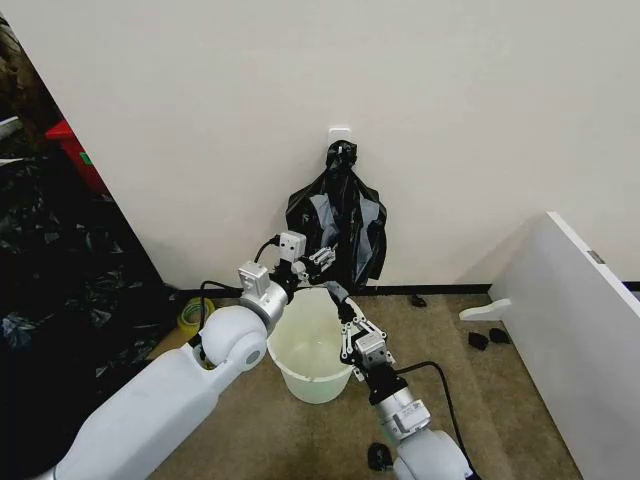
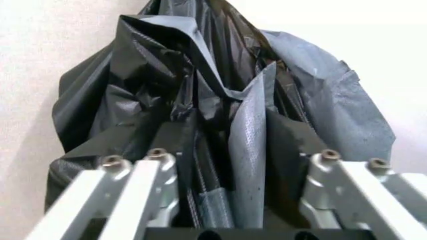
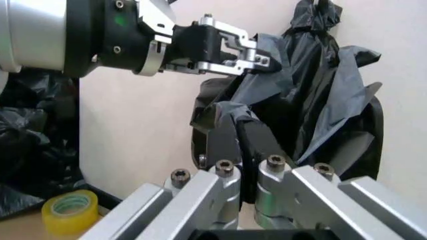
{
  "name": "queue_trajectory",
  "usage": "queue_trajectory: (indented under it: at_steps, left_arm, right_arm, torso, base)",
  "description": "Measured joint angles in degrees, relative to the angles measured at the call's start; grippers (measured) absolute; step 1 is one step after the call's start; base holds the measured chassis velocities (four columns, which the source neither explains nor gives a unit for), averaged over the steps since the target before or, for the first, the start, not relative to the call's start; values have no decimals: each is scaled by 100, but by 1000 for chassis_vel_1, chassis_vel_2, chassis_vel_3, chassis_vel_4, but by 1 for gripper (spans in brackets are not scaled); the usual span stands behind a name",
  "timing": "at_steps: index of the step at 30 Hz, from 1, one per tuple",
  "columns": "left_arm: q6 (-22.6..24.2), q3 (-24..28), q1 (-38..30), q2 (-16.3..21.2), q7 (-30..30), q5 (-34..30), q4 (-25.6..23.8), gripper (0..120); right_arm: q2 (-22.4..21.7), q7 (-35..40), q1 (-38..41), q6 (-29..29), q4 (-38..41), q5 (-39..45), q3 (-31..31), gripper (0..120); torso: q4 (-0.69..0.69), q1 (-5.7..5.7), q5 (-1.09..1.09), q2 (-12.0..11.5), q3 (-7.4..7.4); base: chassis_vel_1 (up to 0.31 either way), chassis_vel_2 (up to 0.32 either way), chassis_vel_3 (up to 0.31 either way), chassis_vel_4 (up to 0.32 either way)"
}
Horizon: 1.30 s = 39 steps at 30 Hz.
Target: Place the garbage bag over the trash bin.
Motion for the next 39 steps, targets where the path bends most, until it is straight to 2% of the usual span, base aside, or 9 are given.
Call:
queue_trajectory:
  at_steps: [3, 5, 10, 14, 18, 23, 29, 36, 39]
  left_arm:
    - [-8, -7, 11, -5, -4, 0, 3, 34]
    - [-20, -12, 15, -22, -5, 1, 9, 19]
    - [-26, -25, -4, -70, -37, -8, 41, 2]
    - [-58, -119, 16, -112, -95, -88, 25, 0]
    - [-130, -231, 34, -123, -124, -138, -21, 0]
    - [-169, -285, 66, -125, -151, -185, -92, 0]
    - [-183, -290, 115, -116, -158, -186, -122, 0]
    - [-191, -206, 66, -119, -168, -198, -104, 0]
    - [-196, -35, -133, -121, -173, -235, -32, 0]
  right_arm:
    - [1, 0, 1, 0, 0, 0, 0, 0]
    - [2, 1, 3, -2, 0, 4, -1, 0]
    - [5, 5, -13, -13, 24, 26, -1, 0]
    - [-27, 2, -128, -65, 128, 57, 54, 0]
    - [-95, 243, -339, -343, 342, 124, 158, 13]
    - [-230, 796, -768, -1453, 868, 932, 361, 33]
    - [-404, 851, -824, -1756, 1262, 1186, 495, 51]
    - [-651, 872, 135, -1745, 567, 1154, 435, 77]
    - [-719, 847, 809, -1755, 154, 1152, 258, 90]
  torso:
    - [0, 0, 0, 0, 0]
    - [0, 0, 0, 0, 0]
    - [0, 0, 0, 0, 0]
    - [0, 0, 0, 0, 0]
    - [0, 0, 0, 0, 0]
    - [-2, 0, 1, 0, 0]
    - [-2, 0, -1, 0, -1]
    - [3, 0, 2, 0, 0]
    - [-3, 0, 2, 0, 1]
  base:
    - [0, 0, 0, 0]
    - [0, 0, 0, 0]
    - [0, 0, 0, 0]
    - [0, 0, 0, 0]
    - [0, 0, 0, 0]
    - [0, 0, 0, 0]
    - [0, 0, 0, 0]
    - [0, 0, 0, 0]
    - [0, 0, 0, 0]
